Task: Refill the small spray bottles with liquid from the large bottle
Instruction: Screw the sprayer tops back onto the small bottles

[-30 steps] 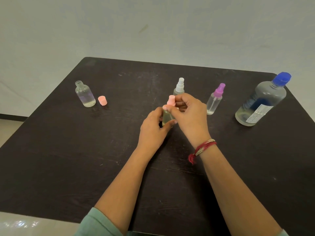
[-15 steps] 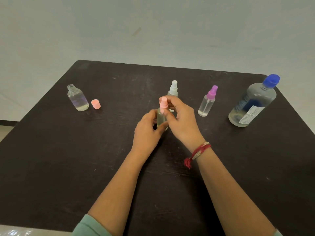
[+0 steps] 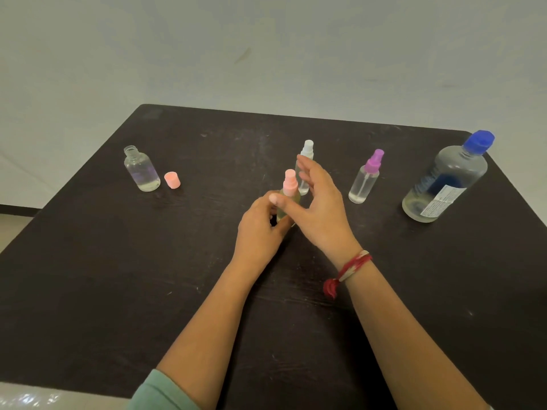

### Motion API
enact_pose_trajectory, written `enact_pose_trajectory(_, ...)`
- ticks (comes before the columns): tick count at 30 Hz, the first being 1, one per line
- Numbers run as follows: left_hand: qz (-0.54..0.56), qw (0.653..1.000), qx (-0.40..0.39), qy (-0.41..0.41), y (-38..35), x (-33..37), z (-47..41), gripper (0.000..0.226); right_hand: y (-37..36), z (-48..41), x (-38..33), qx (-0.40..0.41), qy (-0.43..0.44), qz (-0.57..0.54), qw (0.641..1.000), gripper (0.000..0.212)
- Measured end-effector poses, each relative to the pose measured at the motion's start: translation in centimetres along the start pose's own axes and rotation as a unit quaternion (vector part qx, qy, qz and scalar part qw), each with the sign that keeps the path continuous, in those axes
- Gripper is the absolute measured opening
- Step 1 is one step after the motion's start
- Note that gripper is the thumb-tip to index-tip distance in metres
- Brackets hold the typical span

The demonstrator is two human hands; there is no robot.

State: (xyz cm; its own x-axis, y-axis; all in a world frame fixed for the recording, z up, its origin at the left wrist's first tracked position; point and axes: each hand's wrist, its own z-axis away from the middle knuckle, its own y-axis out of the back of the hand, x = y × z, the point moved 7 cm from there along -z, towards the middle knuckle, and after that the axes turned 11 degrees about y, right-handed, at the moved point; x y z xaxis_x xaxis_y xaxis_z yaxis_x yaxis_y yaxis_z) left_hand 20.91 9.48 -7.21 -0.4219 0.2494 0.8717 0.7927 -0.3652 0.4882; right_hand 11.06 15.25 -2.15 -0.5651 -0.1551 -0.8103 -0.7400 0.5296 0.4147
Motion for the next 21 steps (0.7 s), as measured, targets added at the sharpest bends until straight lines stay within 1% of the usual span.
enact_pose_trajectory(1, -0.002, 1.000, -0.002, -0.001, 0.0, 0.1, -0.1, 0.027, -0.1, 0.1, 0.0, -0.008, -0.001, -0.023, 1.000, 0.054)
enact_pose_trajectory(2, -0.004, 1.000, -0.003, -0.002, 0.0, 0.1, -0.1, 0.026, 0.0, 0.0, 0.0, -0.011, 0.004, -0.027, 1.000, 0.045)
enact_pose_trajectory(4, -0.006, 1.000, -0.005, -0.004, -0.1, 0.3, -0.1, 0.027, 0.3, -0.3, -0.2, -0.009, 0.017, 0.001, 1.000, 0.031)
enact_pose_trajectory(6, -0.008, 1.000, -0.004, -0.003, 0.0, 0.2, -0.2, 0.026, 0.5, -0.7, -0.4, -0.001, 0.028, 0.025, 0.999, 0.025)
enact_pose_trajectory(8, -0.016, 1.000, -0.003, -0.001, -0.1, 0.0, -0.3, 0.026, 0.8, -0.7, -0.5, 0.030, 0.031, 0.042, 0.998, 0.019)
enact_pose_trajectory(9, -0.020, 1.000, -0.002, 0.000, -0.1, 0.0, -0.3, 0.030, 0.9, -0.7, -0.5, 0.050, 0.026, 0.048, 0.997, 0.017)
enact_pose_trajectory(11, -0.020, 1.000, 0.000, 0.001, -0.2, 0.0, -0.3, 0.035, 0.9, -0.7, 0.0, 0.068, 0.003, 0.038, 0.997, 0.023)
enact_pose_trajectory(12, -0.018, 1.000, 0.002, 0.000, -0.1, 0.1, -0.2, 0.033, 0.6, -0.7, 0.4, 0.052, -0.008, 0.018, 0.998, 0.031)
enact_pose_trajectory(14, -0.014, 1.000, 0.005, -0.001, 0.0, 0.0, -0.1, 0.030, -0.3, -0.6, 0.9, -0.015, -0.016, -0.035, 0.999, 0.048)
enact_pose_trajectory(15, -0.016, 1.000, 0.005, -0.002, 0.0, 0.0, -0.2, 0.030, -0.7, -0.5, 1.0, -0.045, -0.011, -0.050, 0.998, 0.048)
enact_pose_trajectory(16, -0.018, 1.000, 0.002, -0.002, 0.0, 0.0, -0.2, 0.030, -0.8, -0.4, 1.0, -0.059, -0.005, -0.054, 0.997, 0.043)
enact_pose_trajectory(17, -0.017, 1.000, -0.001, -0.002, 0.0, 0.1, -0.2, 0.029, -0.6, -0.5, 0.9, -0.056, 0.000, -0.044, 0.997, 0.038)
enact_pose_trajectory(21, -0.026, 1.000, -0.001, -0.004, -0.1, 0.3, -0.3, 0.028, 0.3, -0.7, 0.5, 0.012, 0.013, 0.003, 1.000, 0.021)
